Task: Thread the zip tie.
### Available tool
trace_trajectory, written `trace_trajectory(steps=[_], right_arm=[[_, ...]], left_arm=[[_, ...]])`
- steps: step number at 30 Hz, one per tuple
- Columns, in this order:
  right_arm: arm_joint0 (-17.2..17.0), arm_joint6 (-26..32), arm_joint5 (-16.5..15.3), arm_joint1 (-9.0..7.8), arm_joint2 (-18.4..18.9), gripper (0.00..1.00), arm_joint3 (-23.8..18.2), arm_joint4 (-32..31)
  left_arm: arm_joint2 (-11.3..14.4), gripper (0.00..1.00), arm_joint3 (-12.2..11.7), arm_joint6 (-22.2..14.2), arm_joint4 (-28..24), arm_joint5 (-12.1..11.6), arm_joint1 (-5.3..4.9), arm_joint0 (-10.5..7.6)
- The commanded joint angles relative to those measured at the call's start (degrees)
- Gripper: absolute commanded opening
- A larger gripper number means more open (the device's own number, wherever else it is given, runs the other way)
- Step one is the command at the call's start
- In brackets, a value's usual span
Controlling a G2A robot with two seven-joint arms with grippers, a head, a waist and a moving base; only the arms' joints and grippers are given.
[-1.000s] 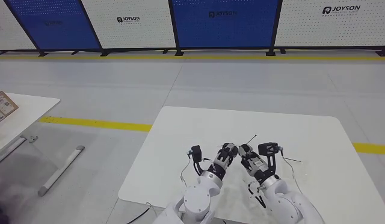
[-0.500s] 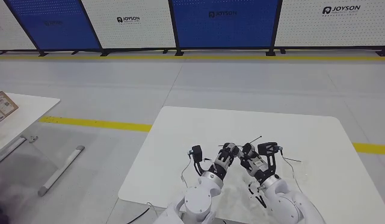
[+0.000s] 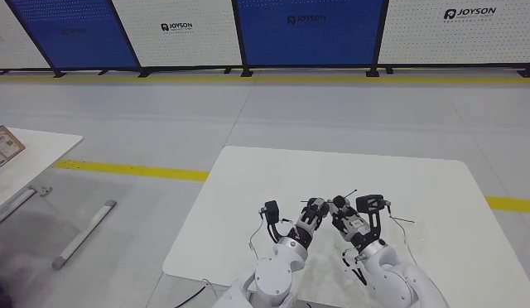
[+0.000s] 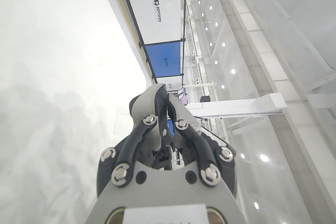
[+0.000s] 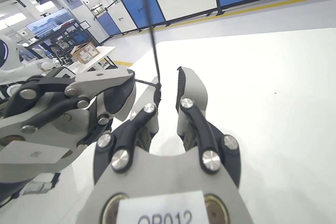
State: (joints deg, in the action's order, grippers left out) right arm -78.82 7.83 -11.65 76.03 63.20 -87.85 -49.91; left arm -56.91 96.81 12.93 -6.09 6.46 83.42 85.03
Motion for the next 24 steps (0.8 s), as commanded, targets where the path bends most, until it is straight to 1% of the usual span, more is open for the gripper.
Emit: trace_trajectory(steps=[1,3,4,11,17,24], right_arm=[[0.1,0.2,0.0,0.01,-0.2,0.16,0.1,-0.3],[0.2,0.2,0.1,0.04,-0.2,0.14,0.2,-0.4],[0.3,0.2,0.2,0.04,-0.3,0.0,0.2,-0.4],[0.1,-0.3,0.2,0.04,-0.2,0.0,0.4,-0.5],[0.3,-0.4,-0.1,0.06,-0.2,0.0,1.0,-0.3],[0.6,0.1,-0.5,0.1,-0.4,0.0,1.6,-0.2]], left_arm=[[0.0,0.0,0.0,-0.1,0.1,0.1,0.0,-0.01],[0.1,0.0,-0.1,-0.1,0.2,0.1,0.0,-0.01],[0.1,0.0,-0.1,0.0,0.3,0.1,0.0,-0.01],[0.1,0.0,-0.2,0.2,0.3,0.0,0.05,-0.05],[0.1,0.0,0.1,-0.3,-0.8,-1.5,0.12,0.02],[0.1,0.0,0.2,-0.2,-0.8,-1.7,0.12,0.13]])
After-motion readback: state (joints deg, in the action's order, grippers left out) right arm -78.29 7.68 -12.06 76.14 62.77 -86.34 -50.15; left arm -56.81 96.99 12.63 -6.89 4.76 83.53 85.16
